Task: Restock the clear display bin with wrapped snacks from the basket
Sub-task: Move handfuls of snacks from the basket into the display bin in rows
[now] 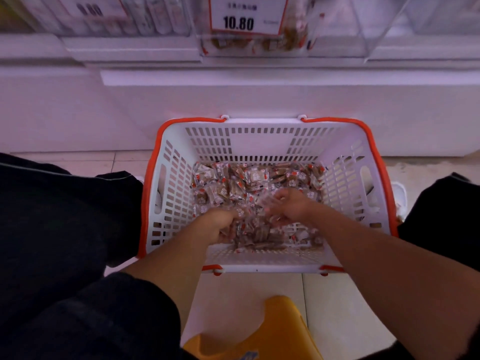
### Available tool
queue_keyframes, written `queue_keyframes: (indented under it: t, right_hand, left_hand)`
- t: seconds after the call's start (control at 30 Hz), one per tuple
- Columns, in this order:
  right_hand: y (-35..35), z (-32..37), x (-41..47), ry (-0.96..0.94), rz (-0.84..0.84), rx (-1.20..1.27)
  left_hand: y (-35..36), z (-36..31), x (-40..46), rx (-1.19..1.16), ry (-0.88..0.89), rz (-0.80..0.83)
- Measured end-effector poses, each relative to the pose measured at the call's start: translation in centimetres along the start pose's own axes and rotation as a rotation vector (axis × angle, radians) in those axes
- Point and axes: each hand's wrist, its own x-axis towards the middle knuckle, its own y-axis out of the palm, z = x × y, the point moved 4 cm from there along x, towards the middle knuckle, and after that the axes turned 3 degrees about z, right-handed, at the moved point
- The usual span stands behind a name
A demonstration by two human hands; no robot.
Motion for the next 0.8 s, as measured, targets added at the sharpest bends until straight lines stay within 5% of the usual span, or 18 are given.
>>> queue_keyframes:
  t: [0.13, 0.23, 0.47, 0.63, 0.8]
  right_hand:
    - [-3.4, 6.5, -4.1, -0.107, 0.204, -0.132]
    - [-5.9, 12.6, -8.5, -0.247, 0.106, -0.17]
    - [-5.8, 22.0, -21.0, -0.626, 0.014, -0.367]
    - [-5.3, 24.9, -25.3, -0.846, -0.099, -0.478]
    - [-5.2, 25.9, -26.0, -0.908, -0.099, -0.494]
  left_hand:
    - [0.3, -5.7, -6.1, -0.097, 0.137, 0.366]
    - [-0.7, -11.8, -12.7, -0.028, 0.278, 0.537]
    - [-2.9, -19.3, -27.9, 0.371, 0.486, 0.604]
    - [-1.7, -19.7, -32.5, 0.21, 0.514, 0.813]
    - [-0.3, -21.2, -31.6, 0.077, 0.624, 0.71]
